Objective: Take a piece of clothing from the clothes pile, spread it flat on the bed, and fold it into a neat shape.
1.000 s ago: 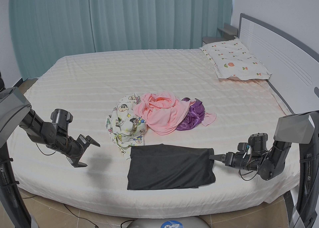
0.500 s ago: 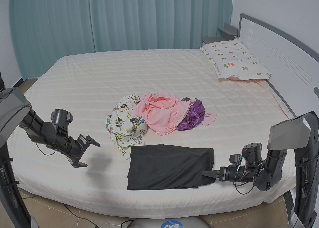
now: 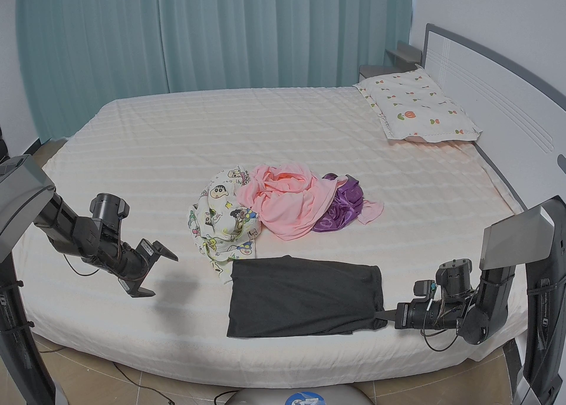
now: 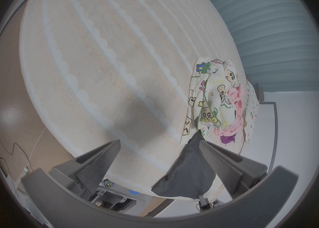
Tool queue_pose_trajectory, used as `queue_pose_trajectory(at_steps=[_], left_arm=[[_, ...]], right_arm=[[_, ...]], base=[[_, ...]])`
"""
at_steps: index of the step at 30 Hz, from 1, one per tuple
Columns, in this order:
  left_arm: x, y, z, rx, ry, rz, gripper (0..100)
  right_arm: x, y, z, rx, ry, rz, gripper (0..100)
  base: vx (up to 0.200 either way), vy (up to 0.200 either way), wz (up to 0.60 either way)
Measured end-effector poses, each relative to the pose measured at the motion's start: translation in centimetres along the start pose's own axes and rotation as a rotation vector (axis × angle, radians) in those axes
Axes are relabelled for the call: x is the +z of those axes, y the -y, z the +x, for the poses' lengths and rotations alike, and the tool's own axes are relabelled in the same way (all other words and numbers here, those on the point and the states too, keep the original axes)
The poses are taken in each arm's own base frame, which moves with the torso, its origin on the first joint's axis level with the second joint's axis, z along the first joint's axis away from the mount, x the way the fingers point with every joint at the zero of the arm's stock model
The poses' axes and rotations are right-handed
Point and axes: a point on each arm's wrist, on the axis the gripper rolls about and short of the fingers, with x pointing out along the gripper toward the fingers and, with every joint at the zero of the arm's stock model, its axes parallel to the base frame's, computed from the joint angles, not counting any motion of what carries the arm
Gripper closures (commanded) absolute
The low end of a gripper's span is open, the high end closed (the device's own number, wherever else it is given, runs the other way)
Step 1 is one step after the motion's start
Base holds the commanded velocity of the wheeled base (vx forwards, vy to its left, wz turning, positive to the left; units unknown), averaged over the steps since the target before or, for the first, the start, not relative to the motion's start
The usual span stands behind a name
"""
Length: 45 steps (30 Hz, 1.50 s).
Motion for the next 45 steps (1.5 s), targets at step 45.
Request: queue_pose_trajectory(at_steps=[45], left_arm=[[0.0, 0.0, 0.0, 0.0, -0.001, -0.004, 0]], right_arm=[[6.2, -3.9, 8.1, 0.075, 0.288, 0.196, 0]], base=[[0.0, 0.0, 0.0]])
